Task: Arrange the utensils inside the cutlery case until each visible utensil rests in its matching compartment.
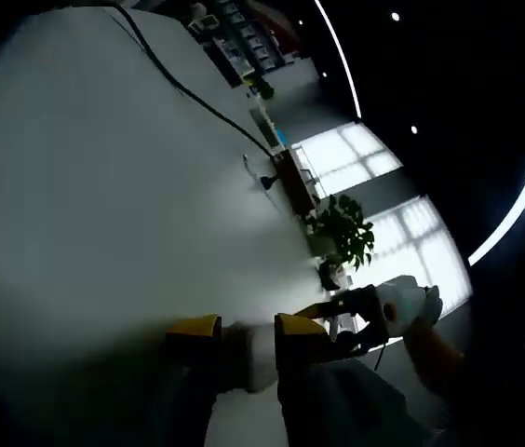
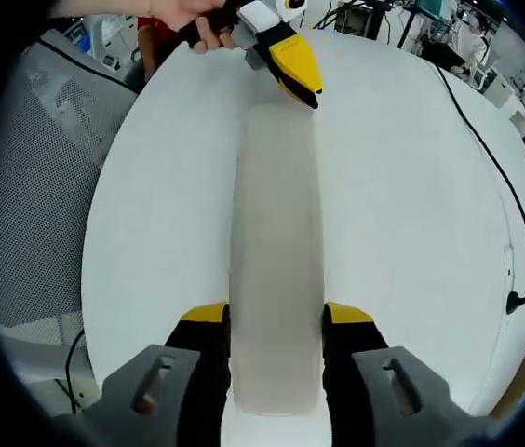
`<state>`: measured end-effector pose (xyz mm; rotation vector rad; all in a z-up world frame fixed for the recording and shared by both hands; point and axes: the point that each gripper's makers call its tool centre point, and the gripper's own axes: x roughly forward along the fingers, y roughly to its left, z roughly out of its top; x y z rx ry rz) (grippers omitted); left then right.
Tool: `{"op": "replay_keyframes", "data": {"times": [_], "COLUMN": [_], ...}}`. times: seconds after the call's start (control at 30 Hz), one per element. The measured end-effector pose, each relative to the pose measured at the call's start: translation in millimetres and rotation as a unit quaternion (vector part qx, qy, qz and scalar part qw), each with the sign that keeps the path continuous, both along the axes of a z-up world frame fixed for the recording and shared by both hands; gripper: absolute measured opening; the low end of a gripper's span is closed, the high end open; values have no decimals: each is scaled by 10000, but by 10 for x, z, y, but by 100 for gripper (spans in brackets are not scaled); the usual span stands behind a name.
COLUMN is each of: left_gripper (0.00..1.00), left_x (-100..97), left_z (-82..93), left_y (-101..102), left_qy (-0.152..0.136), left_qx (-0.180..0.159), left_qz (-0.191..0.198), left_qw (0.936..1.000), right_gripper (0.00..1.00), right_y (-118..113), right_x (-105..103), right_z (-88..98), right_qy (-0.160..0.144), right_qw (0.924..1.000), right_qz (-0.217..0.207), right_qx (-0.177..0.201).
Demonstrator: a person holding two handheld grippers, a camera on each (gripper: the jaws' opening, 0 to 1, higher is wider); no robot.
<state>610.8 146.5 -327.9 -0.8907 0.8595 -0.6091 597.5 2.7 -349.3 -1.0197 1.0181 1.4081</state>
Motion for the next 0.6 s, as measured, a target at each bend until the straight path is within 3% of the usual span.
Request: {"op": "replay_keyframes", "data": {"times": [0.07, 0.17, 0.43, 0.5, 0.6], "left_gripper": [24, 25, 25, 25, 26], "left_x": [-37, -59, -87, -98, -91], "left_z": [-23, -39, -54, -74, -71], "left_y": [-34, -56, -41, -48, -50], "left_qy": [44, 50, 206, 197, 208], "left_qx": [17, 67, 11, 100, 33], "left_qz": [-77, -101, -91, -116, -54], "left_qw": [10000, 9999, 9997, 9997, 9998], "right_gripper": [37, 37, 37, 37, 37], "right_y": [3, -18, 1, 46, 32], "right_x": [-1, -47, 0, -30, -74], "right_z": [1, -11, -9, 14, 7], "right_qy": [46, 348, 418, 276, 287], "right_qw": [10000, 9991, 9981, 9996, 9993], "right_qz": [-23, -208, -443, -98, -161], "right_qx": [-13, -131, -116, -59, -167]}}
